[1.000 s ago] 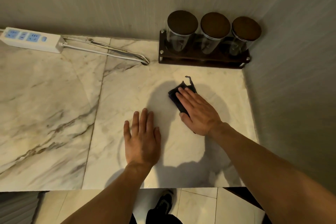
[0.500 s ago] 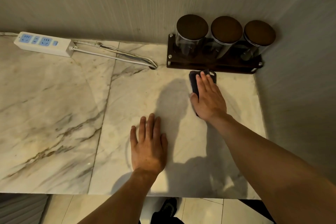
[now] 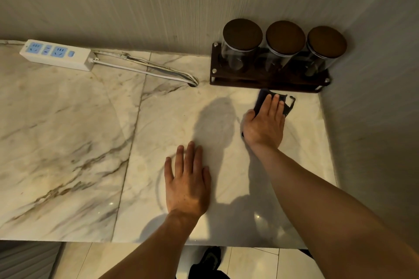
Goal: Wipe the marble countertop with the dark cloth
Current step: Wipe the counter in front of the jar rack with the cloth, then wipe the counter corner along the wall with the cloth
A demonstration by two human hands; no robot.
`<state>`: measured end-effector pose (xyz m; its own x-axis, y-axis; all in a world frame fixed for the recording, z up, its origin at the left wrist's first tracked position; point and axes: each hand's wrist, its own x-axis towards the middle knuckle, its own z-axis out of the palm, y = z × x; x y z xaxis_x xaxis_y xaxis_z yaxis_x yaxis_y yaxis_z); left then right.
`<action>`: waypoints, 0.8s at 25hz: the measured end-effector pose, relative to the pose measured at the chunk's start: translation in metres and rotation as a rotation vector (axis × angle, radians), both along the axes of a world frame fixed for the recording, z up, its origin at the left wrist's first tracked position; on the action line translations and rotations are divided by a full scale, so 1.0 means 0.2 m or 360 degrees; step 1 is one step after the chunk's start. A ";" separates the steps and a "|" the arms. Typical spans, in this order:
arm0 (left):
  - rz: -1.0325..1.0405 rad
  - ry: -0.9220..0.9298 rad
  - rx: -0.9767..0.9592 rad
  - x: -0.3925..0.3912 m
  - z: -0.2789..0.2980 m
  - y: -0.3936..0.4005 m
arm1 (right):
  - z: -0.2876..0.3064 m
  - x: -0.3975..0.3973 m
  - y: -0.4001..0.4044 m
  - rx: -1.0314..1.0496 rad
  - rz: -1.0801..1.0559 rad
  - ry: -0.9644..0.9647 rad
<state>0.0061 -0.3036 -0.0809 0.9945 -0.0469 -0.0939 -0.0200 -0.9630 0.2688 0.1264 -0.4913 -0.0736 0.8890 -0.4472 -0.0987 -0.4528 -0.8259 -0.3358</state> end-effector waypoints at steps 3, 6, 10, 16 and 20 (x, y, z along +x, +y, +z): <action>-0.0007 0.0000 0.0017 0.00 -0.01 0.00 | 0.00 -0.04 0.02 0.0003 -0.0124 0.0002; -0.0010 0.0008 0.0044 0.00 -0.02 0.01 | 0.00 -0.09 0.04 0.0024 -0.0178 -0.0007; -0.0006 0.0015 0.0036 0.00 -0.01 0.00 | -0.01 -0.18 0.06 0.0027 -0.0225 -0.0016; -0.0026 -0.0009 -0.0014 -0.01 0.00 0.00 | -0.03 -0.37 0.09 0.0004 -0.0265 -0.0025; -0.0045 -0.0018 -0.0038 -0.02 0.00 0.01 | -0.05 -0.53 0.13 -0.0017 -0.0300 -0.0054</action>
